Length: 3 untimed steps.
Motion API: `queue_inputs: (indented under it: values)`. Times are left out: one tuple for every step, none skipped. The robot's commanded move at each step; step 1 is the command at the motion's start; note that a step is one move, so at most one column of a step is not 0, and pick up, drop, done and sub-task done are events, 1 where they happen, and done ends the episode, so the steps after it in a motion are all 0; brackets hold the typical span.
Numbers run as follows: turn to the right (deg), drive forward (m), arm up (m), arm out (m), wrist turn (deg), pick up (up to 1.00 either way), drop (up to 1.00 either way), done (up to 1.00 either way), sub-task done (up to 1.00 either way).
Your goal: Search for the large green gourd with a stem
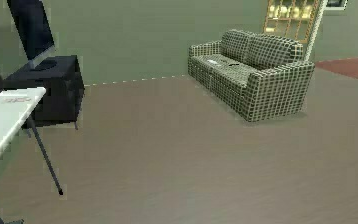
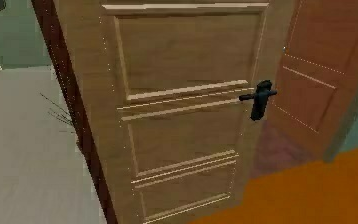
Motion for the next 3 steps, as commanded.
queue_inputs:
  values:
    - [0.0, 0.4, 0.0, 0.0, 0.0, 0.0, 0.0, 0.0, 0.0]
    - [33.0, 0.0, 0.0, 0.0, 0.0, 0.0, 0.0, 0.0, 0.0]
    - [0.0, 1.0, 0.0, 0.0, 0.0, 0.0, 0.0, 0.0, 0.0]
